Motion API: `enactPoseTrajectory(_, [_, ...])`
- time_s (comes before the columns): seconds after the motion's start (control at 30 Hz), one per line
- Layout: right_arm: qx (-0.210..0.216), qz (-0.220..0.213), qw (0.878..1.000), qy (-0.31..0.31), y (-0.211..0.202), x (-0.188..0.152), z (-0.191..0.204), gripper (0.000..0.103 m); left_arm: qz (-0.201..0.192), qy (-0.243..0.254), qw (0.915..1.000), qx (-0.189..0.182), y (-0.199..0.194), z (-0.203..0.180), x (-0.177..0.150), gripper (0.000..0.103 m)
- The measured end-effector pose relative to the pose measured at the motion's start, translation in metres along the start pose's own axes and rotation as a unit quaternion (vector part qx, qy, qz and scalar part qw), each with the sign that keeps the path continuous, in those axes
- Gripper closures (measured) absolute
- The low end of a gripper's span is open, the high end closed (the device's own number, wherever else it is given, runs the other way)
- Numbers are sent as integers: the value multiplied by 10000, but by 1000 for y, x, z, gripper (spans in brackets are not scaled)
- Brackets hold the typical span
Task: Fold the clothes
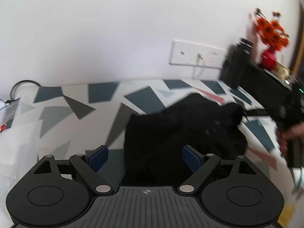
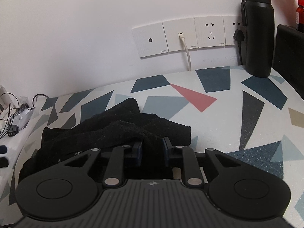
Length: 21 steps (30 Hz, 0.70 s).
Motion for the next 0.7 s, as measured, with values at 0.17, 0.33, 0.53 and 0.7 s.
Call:
enactPoseTrajectory(0.17, [-14,57,10000,70,3,-1,2,81,248,708,9971,-160,3,-25,-23,20])
enactPoseTrajectory(0.33, [-75,152,9999,6,2,-3,3,81,473,1460,9881,-126,16,-44,-44,36])
enactPoseTrajectory(0.53, [-86,178,9998,25,-4,-9,2,81,439,1638,9855,49,26,-44,-49,36])
enactPoseTrajectory(0.7, [-40,247,9997,63,-5,-14,3,84,558,1930,9796,66,39,-42,-49,96])
Point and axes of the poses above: each gripper's, at about its wrist camera, not at the fingertips, and y roughly the way its jaws point, z to its left, x to its top, the point moved 6 cm from there along y, roughly the way its jaws point, and after that the axes turned 4 degrees about x, right-handed, at the moved point
